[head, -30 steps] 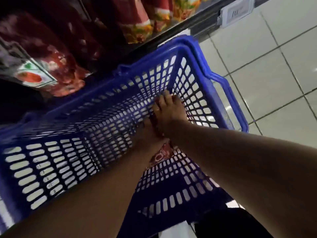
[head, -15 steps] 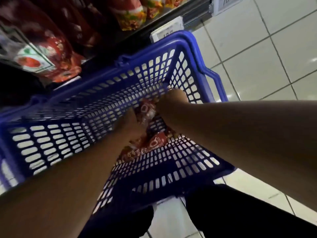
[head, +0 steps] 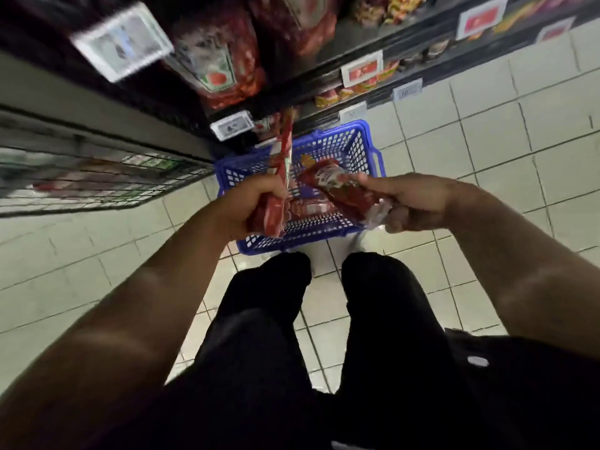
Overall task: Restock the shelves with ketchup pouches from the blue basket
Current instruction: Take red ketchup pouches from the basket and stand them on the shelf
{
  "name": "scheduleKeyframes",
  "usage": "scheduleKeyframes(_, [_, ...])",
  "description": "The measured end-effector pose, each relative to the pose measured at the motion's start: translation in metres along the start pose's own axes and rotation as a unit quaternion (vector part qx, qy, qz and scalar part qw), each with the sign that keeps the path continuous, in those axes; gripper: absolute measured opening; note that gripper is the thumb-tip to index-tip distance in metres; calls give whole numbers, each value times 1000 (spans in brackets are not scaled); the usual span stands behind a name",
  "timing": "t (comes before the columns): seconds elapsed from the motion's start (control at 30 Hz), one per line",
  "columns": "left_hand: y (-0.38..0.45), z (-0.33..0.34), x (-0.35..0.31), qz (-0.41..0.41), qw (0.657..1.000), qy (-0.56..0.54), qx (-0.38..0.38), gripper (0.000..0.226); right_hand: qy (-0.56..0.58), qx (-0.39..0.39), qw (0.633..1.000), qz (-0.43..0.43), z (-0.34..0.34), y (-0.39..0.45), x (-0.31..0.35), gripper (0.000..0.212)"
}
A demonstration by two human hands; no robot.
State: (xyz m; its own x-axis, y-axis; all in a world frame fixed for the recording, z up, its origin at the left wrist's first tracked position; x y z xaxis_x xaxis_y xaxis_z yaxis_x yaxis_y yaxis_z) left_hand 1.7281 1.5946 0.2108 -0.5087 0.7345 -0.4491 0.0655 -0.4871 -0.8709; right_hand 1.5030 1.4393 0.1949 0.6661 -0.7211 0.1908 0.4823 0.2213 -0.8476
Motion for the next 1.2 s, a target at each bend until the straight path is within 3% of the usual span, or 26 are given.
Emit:
scheduleKeyframes(0.07, [-66, 8, -26, 21, 999, -31, 30, 56, 43, 29, 997, -53, 41, -48, 7, 33])
scheduleKeyframes(0.13, [-127, 13, -52, 48, 997, -52, 44, 69, 50, 49, 993, -98, 77, -92, 15, 28])
scheduleKeyframes(0.3, [-233, 10, -96, 131, 981, -129, 58, 57, -4, 63, 977, -202, 148, -172, 39, 49])
scheduleKeyframes(0.43, [-283, 9, -123, 215, 968, -127, 31, 45, -55, 41, 944, -322, 203, -214, 70, 38])
scheduleKeyframes(0.53, [-300, 8, -140, 326, 940, -96, -25, 53, -80, -3, 918, -389, 237, -235, 100, 37])
scheduleKeyframes(0.7, [-311, -7, -186, 437, 891, -68, -103, 30, -114, -60, 872, -473, 275, -252, 151, 28])
scheduleKeyframes(0.77, [-309, -16, -208, 475, 870, -29, -124, 21, -159, -96, 849, -495, 281, -252, 174, 38])
scheduleKeyframes(0.87, [-303, -27, -239, 505, 849, 10, -155, 16, -201, -96, 827, -515, 281, -246, 209, 39])
scheduleKeyframes(1.03, [-287, -41, -288, 568, 775, 40, -273, 12, -237, -89, 808, -533, 271, -225, 272, 42])
scheduleKeyframes(1.2, [-273, -53, -323, 575, 752, -24, -320, 37, -266, -148, 792, -528, 265, -218, 315, 36])
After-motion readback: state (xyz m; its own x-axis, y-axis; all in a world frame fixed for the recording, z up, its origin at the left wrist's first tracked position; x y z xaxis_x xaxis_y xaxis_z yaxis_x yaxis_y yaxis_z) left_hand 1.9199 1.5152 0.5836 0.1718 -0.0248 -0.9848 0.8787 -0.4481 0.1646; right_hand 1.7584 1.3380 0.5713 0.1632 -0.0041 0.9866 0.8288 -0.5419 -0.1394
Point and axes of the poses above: each hand's wrist, its own y-axis towards the middle knuckle, its own z-axis out of the palm, x = y × z, the point moved 1 cm from there along y, towards the middle knuckle, and after that the axes turned 6 degrees about z, right-handed, at the moved point
